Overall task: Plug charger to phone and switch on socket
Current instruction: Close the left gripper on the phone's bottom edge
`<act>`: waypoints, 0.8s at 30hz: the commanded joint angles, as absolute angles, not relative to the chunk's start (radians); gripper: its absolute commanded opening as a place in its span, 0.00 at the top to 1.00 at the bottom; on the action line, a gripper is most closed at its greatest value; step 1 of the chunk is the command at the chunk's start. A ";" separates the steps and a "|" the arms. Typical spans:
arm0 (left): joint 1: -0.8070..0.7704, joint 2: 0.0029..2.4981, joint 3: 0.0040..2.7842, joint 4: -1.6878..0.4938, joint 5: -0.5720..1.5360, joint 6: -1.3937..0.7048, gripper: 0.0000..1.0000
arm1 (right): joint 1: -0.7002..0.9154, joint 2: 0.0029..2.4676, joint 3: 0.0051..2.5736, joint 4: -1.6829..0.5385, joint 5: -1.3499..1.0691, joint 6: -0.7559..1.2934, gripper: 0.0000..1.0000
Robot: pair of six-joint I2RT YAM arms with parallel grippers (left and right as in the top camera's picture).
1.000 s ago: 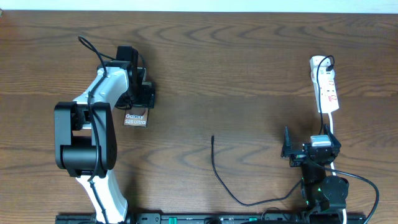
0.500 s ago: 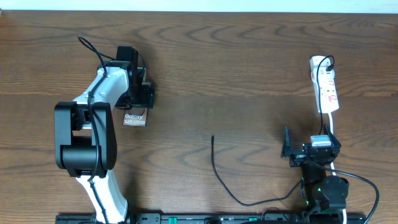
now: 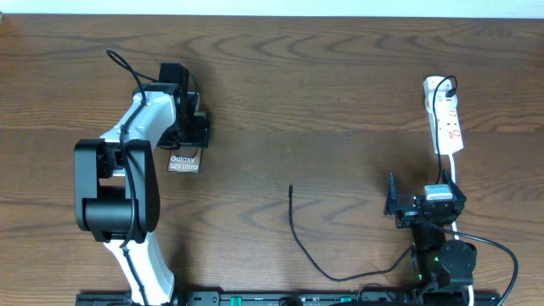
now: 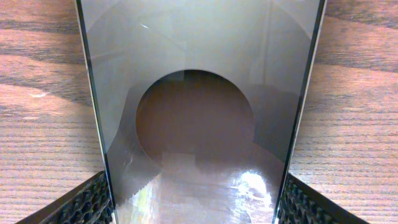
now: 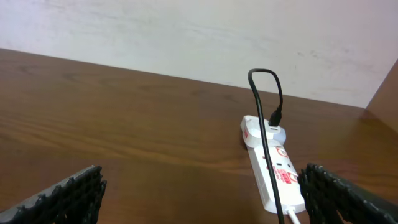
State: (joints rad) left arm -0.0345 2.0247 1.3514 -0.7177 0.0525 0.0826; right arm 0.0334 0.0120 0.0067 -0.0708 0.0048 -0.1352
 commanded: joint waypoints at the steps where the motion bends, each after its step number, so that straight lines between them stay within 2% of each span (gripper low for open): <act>1: -0.032 2.040 1.343 -0.723 0.041 0.086 0.25 | 0.040 0.006 0.006 -0.075 0.017 -0.136 0.01; 24: -0.032 2.040 1.343 -0.723 0.041 0.086 0.26 | 0.040 0.006 0.006 -0.075 0.017 -0.136 0.01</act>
State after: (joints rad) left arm -0.0345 2.0247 1.3514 -0.7177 0.0525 0.0826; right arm 0.0334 0.0120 0.0067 -0.0708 0.0048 -0.1352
